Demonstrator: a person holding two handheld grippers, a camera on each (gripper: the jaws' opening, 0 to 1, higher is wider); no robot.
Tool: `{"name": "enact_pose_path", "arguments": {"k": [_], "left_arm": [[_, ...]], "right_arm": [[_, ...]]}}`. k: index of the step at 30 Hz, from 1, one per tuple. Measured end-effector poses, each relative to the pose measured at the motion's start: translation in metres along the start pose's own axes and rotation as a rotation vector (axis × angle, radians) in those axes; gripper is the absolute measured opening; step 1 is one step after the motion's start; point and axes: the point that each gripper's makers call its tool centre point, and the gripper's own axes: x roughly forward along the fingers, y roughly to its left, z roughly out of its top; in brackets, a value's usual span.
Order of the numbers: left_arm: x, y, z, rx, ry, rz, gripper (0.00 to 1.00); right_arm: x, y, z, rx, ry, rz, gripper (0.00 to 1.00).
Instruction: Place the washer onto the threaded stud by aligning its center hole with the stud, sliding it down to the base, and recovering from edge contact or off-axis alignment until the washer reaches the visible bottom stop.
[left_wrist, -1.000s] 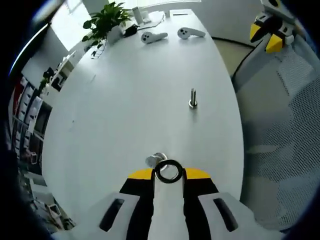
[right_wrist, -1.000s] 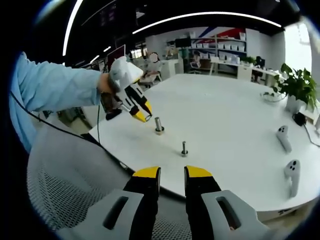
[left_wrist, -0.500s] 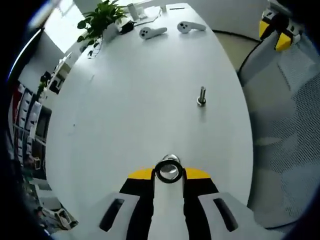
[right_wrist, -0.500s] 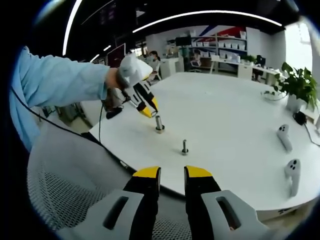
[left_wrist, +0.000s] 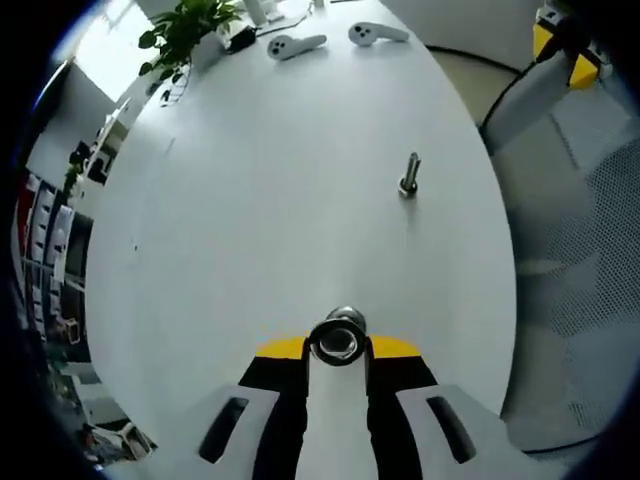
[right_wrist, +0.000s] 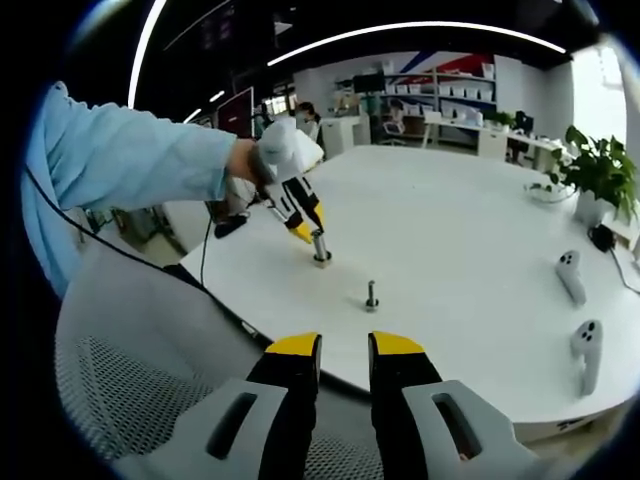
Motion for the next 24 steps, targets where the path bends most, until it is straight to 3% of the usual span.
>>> {"name": "enact_pose_path", "arguments": {"k": [24], "left_arm": [[0.033,-0.007,-0.005,-0.001,0.044,-0.047,0.19]], "right_arm": [[0.001,0.002,0.001,-0.005,-0.003,0.010,0.21]]}}
